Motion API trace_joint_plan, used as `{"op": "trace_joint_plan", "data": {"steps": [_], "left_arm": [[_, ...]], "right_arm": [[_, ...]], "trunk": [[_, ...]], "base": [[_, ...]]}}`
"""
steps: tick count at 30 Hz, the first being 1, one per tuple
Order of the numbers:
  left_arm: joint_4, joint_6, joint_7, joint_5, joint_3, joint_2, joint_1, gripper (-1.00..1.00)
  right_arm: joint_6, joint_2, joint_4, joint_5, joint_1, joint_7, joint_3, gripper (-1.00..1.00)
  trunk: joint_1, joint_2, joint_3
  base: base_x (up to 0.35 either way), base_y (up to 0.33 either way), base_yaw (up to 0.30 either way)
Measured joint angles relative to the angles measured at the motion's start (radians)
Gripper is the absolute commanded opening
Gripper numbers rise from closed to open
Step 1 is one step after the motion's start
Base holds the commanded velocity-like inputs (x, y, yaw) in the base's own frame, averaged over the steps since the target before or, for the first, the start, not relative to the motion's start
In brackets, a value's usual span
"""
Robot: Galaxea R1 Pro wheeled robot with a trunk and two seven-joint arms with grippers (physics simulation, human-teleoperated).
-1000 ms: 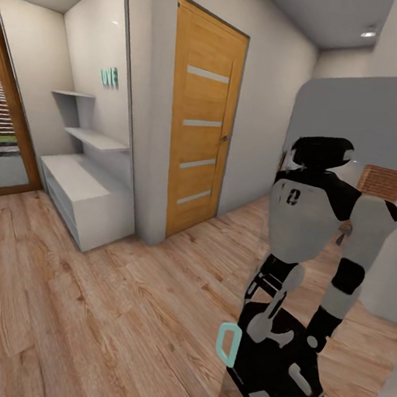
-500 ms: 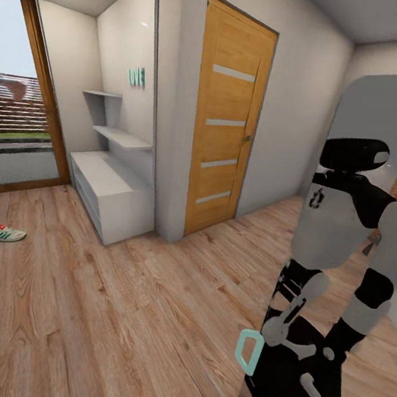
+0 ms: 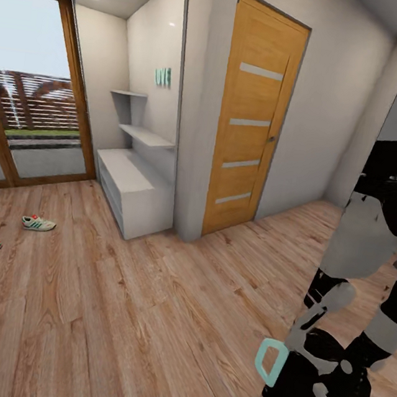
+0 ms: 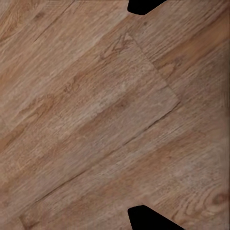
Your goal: Pick up the two gym shoes and the two sandals from the corridor floor and place them onto the hallstand (shoe rack) in the corridor, making sure they are on the rack and not on the floor. Arrange them so the two gym shoes are next to each other and the two sandals are next to each other.
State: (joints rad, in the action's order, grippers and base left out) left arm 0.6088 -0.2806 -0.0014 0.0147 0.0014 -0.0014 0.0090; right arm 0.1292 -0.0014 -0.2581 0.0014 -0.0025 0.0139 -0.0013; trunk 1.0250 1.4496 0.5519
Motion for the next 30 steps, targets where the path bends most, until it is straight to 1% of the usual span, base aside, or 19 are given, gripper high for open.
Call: {"op": "trace_joint_plan", "data": {"steps": [11, 30], "left_arm": [[0.0, 0.001, 0.0, 0.001, 0.0, 0.0, 0.0, 1.0], [0.0, 0.001, 0.0, 0.002, 0.0, 0.0, 0.0, 1.0]], "right_arm": [[0.001, 0.0, 0.0, 0.0, 0.0, 0.0, 0.0, 1.0], [0.001, 0.0, 0.0, 0.0, 0.0, 0.0, 0.0, 1.0]], "trunk": [[0.0, 0.0, 0.007], [0.073, 0.133, 0.055]], "base": [[0.0, 0.0, 0.257], [0.0, 0.0, 0.283]]}}
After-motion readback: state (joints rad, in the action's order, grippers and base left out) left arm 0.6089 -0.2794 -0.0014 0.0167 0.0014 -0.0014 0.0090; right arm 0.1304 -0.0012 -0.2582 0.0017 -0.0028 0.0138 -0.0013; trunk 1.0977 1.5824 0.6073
